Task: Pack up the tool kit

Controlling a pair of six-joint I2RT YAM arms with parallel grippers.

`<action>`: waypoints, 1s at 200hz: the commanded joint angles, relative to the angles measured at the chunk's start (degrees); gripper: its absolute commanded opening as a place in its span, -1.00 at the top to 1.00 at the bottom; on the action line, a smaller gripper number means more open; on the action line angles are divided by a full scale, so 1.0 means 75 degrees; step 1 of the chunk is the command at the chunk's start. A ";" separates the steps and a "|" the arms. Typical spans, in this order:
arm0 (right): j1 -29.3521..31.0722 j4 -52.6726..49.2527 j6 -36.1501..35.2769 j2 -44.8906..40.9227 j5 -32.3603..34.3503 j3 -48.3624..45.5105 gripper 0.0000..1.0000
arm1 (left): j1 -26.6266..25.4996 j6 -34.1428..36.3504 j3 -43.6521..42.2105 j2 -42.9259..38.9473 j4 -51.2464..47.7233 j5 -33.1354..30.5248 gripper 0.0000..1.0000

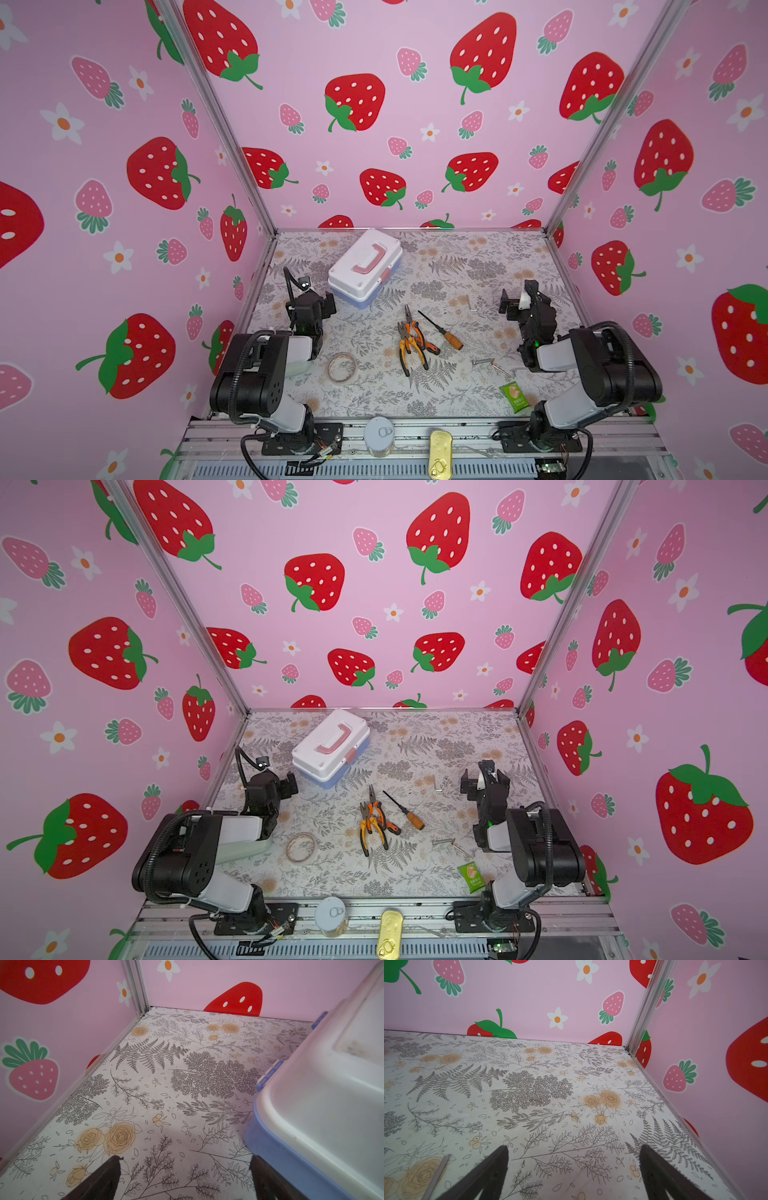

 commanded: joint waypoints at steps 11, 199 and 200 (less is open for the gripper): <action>0.0033 0.0219 -0.0152 -0.0016 0.0054 0.0010 -0.99 | -0.0016 -0.0028 0.0077 0.0004 0.0174 -0.0099 -0.98; 0.1752 -0.4016 0.0453 -0.1767 0.2107 0.2161 -0.99 | -0.0847 -0.0787 0.1103 -0.2206 -0.3128 -0.2299 -0.98; 0.1758 -0.4083 0.0477 -0.1750 0.2078 0.2210 -0.99 | -0.0848 -0.0855 0.1135 -0.2238 -0.3209 -0.2312 -0.97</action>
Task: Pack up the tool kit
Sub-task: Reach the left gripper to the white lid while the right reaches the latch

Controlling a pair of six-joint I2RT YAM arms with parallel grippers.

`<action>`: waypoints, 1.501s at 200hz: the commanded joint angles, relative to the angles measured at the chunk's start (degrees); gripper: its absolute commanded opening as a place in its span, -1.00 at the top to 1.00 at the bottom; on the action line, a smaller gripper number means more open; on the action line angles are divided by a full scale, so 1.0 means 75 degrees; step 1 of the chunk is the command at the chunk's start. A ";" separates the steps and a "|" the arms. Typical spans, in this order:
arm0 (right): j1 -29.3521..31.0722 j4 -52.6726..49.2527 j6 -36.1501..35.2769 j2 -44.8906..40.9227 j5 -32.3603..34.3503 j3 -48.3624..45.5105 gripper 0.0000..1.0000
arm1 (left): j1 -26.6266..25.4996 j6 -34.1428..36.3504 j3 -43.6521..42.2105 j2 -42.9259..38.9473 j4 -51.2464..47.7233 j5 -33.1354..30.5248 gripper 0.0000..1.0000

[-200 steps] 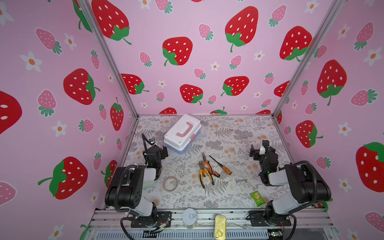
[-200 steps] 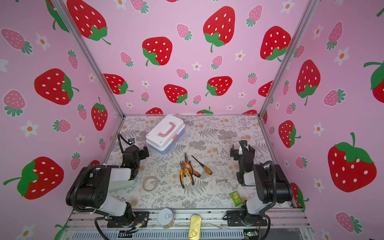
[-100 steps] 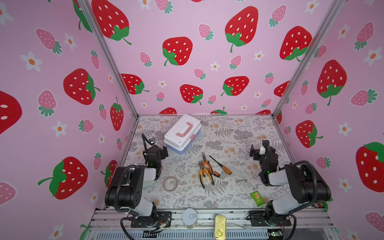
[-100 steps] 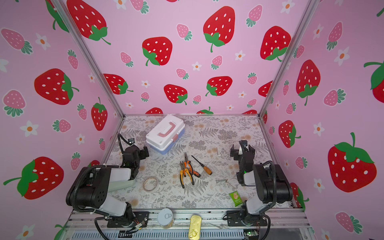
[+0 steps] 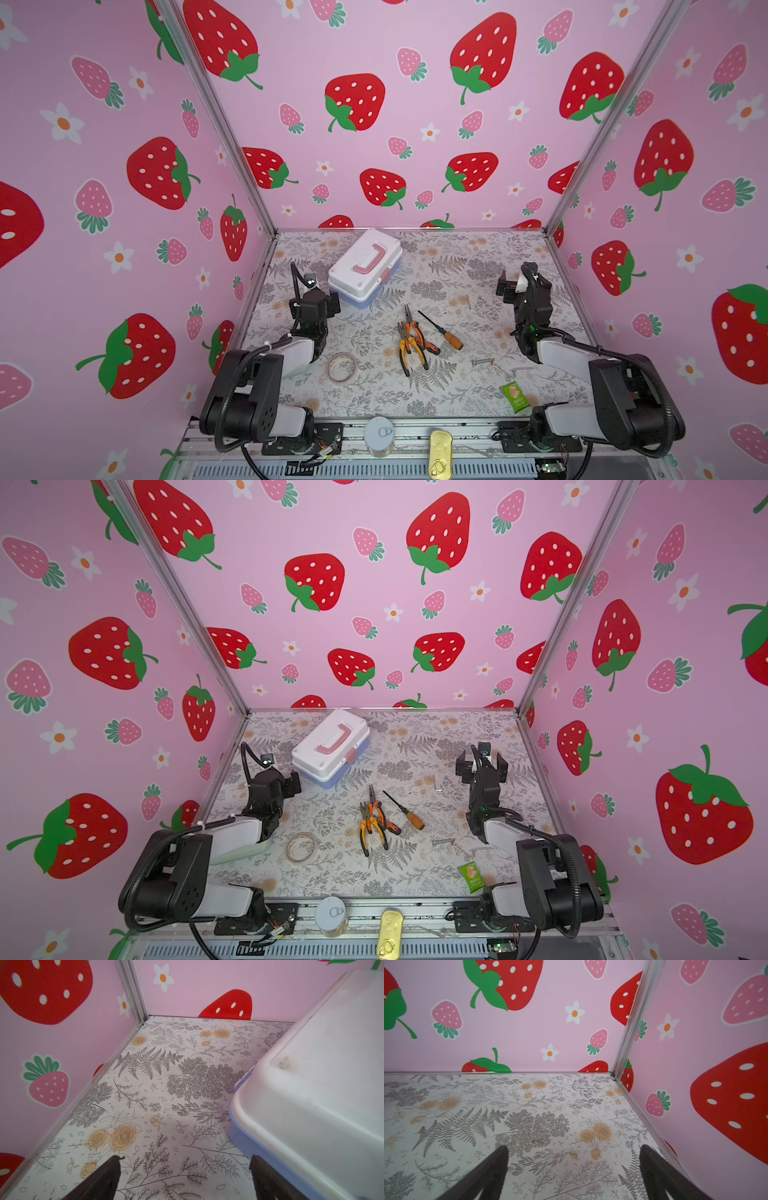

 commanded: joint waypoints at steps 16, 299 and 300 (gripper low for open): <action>0.0532 -0.2254 0.0704 0.0338 -0.0314 0.1494 -0.99 | -0.0079 -0.1957 0.1590 -0.1180 -0.3266 -0.1995 -0.98; 0.1060 -0.4138 0.3540 0.2565 -0.4683 0.3521 -0.07 | -0.0920 -0.2839 0.7037 0.4407 -0.4947 0.4556 -0.82; 0.1059 -0.4132 0.3534 0.2553 -0.4683 0.3508 -0.07 | -0.0929 -0.2835 0.7046 0.4406 -0.4971 0.4541 -0.82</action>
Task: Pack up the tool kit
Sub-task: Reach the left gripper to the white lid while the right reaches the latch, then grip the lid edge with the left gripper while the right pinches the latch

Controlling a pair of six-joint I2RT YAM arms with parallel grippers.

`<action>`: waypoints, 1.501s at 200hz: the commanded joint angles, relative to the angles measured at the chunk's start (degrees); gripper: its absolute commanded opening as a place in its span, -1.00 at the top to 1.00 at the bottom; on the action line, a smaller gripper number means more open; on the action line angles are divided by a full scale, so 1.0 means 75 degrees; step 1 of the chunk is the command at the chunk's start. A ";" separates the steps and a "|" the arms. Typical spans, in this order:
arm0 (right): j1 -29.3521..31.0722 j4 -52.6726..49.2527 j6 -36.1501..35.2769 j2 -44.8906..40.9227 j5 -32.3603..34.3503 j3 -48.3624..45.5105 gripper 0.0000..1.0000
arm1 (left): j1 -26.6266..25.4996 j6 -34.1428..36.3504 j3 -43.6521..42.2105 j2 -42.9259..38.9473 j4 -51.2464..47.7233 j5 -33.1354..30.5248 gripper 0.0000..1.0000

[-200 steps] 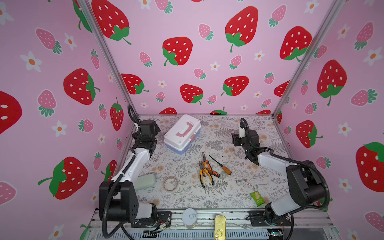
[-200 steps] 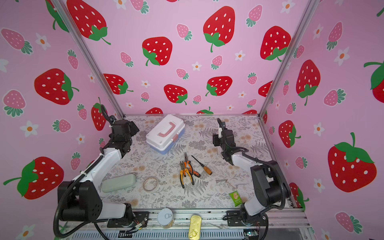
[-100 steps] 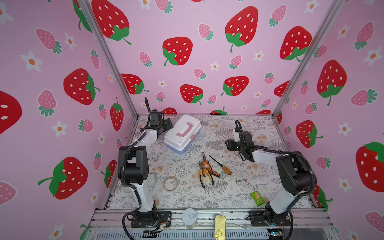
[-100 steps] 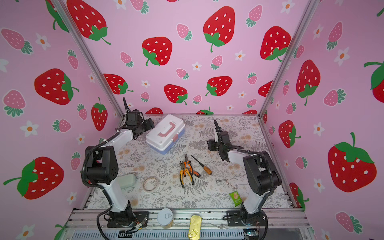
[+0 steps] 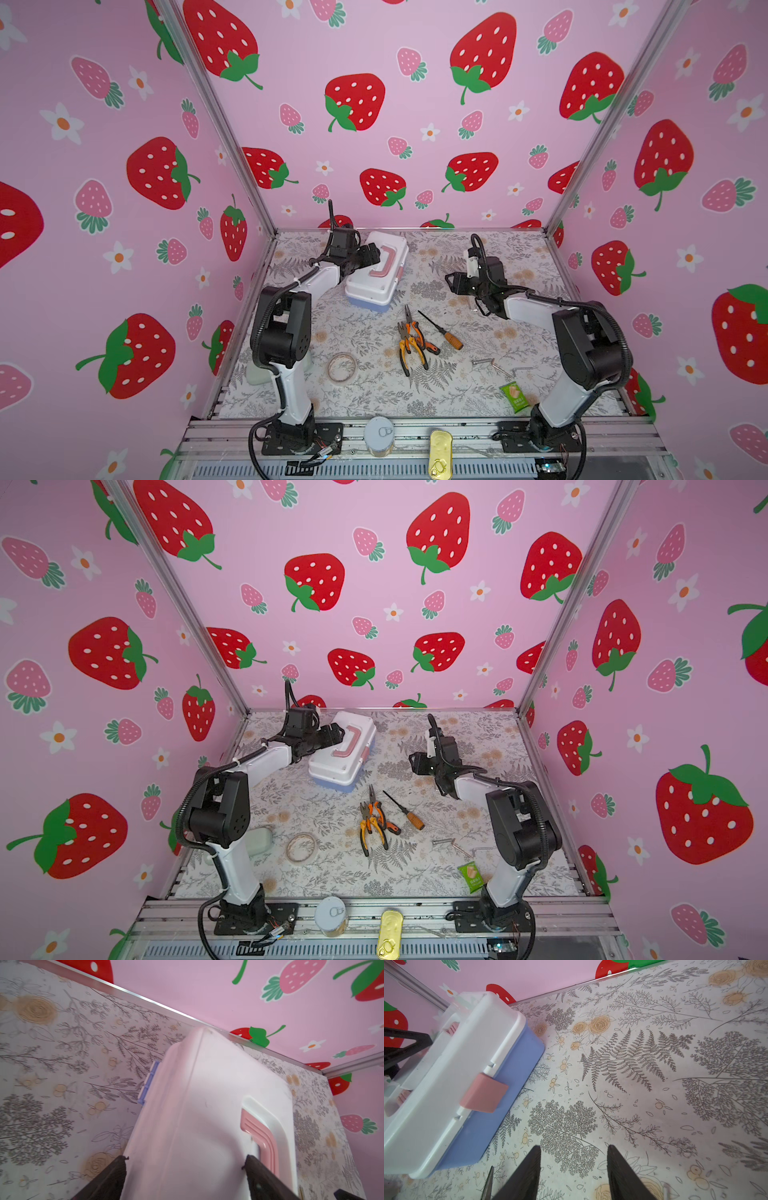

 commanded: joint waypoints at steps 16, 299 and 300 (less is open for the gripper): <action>0.0003 -0.0133 0.0026 -0.0554 -0.0002 -0.0206 -0.07 | -0.0309 0.0067 0.0323 -0.0038 -0.0890 -0.0434 -0.83; 0.0177 0.6153 0.4952 0.4326 -0.4679 0.1965 -0.40 | -0.1025 0.1463 0.2363 0.0742 -0.3357 -0.1667 -0.66; 0.0177 0.6176 0.4952 0.4340 -0.4675 0.1987 -0.39 | -0.1020 0.1457 0.2357 0.0742 -0.3357 -0.1657 -0.66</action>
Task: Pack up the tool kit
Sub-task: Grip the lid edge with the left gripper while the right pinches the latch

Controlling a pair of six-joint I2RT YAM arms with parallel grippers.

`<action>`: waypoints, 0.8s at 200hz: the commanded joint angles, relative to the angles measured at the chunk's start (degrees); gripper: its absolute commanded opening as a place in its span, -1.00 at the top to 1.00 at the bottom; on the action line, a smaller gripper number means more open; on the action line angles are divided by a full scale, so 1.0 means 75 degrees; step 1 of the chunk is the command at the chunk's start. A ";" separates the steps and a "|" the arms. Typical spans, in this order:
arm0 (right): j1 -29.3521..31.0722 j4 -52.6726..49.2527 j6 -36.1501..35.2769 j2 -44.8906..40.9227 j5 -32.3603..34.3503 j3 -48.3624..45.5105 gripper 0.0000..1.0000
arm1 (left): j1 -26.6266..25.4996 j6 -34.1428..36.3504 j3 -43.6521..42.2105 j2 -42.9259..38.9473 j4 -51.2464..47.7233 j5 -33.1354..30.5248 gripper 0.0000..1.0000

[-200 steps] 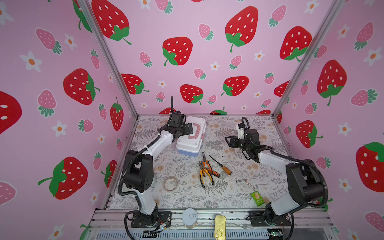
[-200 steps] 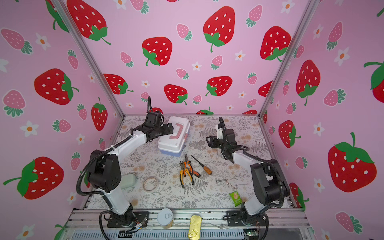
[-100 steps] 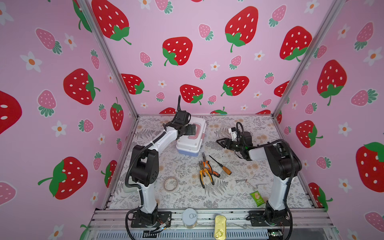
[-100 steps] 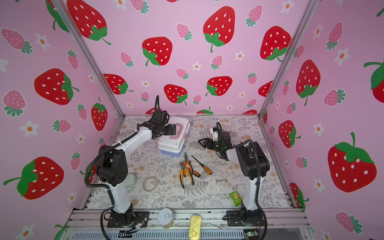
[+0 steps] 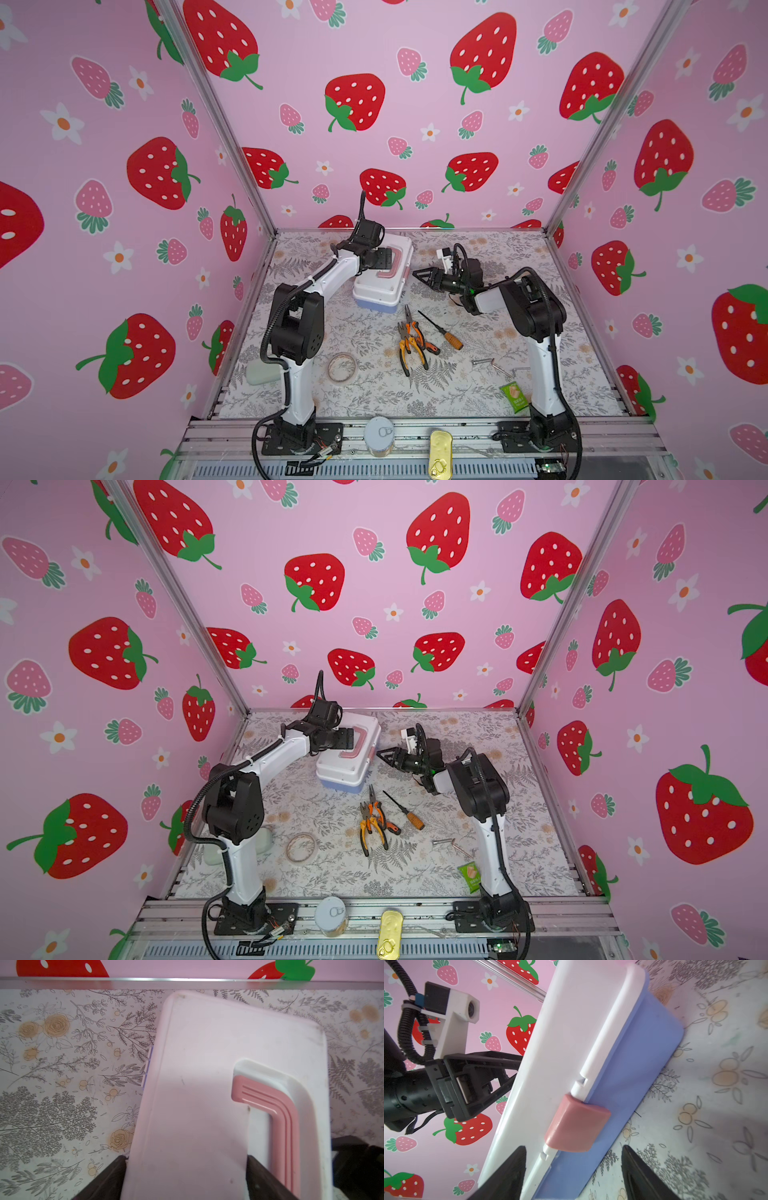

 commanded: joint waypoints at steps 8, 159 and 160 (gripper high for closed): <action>0.0026 0.0943 0.0875 0.0391 -0.0035 0.0315 -0.35 | -0.0040 -0.0127 0.0227 0.0133 -0.0171 0.0317 -0.63; 0.0651 0.1415 0.2377 0.1432 0.0063 0.1648 -0.21 | -0.0012 -0.0553 -0.0581 -0.0270 0.0376 0.0969 -0.36; 0.0652 0.1415 0.2378 0.1429 0.0061 0.1648 -0.21 | -0.0014 -0.0555 -0.0584 -0.0274 0.0374 0.0976 -0.36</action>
